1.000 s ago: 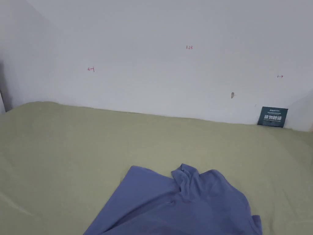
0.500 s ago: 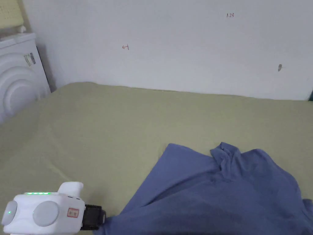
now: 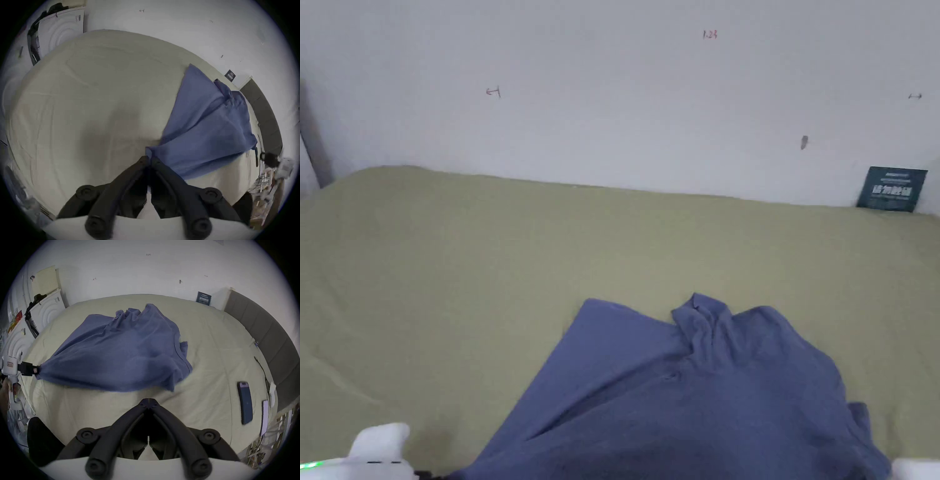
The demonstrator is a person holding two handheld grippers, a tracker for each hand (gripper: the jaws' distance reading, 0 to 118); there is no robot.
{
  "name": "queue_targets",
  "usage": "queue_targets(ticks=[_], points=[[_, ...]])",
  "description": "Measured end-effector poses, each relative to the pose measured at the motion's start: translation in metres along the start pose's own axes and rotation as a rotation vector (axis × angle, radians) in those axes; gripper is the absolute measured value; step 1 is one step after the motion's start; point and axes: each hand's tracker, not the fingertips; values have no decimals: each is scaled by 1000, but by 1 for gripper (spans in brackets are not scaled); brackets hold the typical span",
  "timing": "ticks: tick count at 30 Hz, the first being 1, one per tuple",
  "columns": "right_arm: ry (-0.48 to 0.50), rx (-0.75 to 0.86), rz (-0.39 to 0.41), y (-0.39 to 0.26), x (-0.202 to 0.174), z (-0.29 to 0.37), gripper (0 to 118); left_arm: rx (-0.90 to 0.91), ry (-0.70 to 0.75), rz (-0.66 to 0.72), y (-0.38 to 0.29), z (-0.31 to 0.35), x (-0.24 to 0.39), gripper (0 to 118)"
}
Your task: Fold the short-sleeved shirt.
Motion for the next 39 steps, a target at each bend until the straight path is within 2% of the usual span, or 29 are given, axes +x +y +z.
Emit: queue_targets(ticks=[2,4,6,8,10,11,12,13,14,15,16,18,21,22,23,24,25,27,28,29,32,34,38,39], points=[[38,0,28,28,6,-9,0,-33,60,-103,-1,-1,7,3],[55,18,63,66,10,-17,0,-18,44,-109,-4,0,7,3],[111,35,102,114,14,-30,0,-31,32,-99,-3,-3,6,3],[128,20,179,170,14,-50,0,-37,24,-80,-5,-6,1,3],[84,40,274,222,12,-75,0,-46,26,-73,-6,-10,1,3],[126,13,347,248,11,-91,0,-47,23,-68,-7,-11,1,3],[158,-10,380,266,11,-106,7,-45,22,-66,-8,-11,1,3],[154,-33,404,283,10,-123,35,-44,22,-69,-8,-11,2,3],[137,-102,423,299,8,-142,80,-53,20,-71,-7,-9,6,3],[106,-182,439,311,5,-158,118,-52,23,-73,-8,-8,8,3],[43,-238,432,313,3,-174,114,-56,19,-71,-8,-7,9,3],[89,-264,444,317,2,-189,107,-63,19,-72,-6,-7,8,3],[80,-285,489,318,-1,-223,107,-70,10,-74,-6,-8,6,3],[67,-300,524,318,-1,-231,102,-76,7,-74,-4,-10,3,3],[68,-295,527,316,-1,-236,87,-78,5,-73,-4,-10,2,3],[68,-308,536,315,-1,-237,34,-77,4,-72,-3,-10,2,3],[71,-321,540,318,-1,-238,2,-81,0,-67,-2,-10,2,3],[62,-257,578,314,-5,-230,2,-82,-4,-54,-1,-10,0,3],[104,-229,564,313,-5,-224,2,-81,-3,-54,-2,-10,0,3],[140,-223,534,310,-9,-207,2,-79,-1,-58,-2,-10,1,3],[71,-132,475,308,-12,-177,1,-69,9,-69,-2,-6,3,3],[154,-127,420,313,-5,-159,1,-51,12,-61,0,0,5,3],[172,-17,323,324,11,-110,1,73,-16,-63,21,30,9,3],[165,14,320,327,15,-96,1,87,-36,-59,31,38,10,3]])
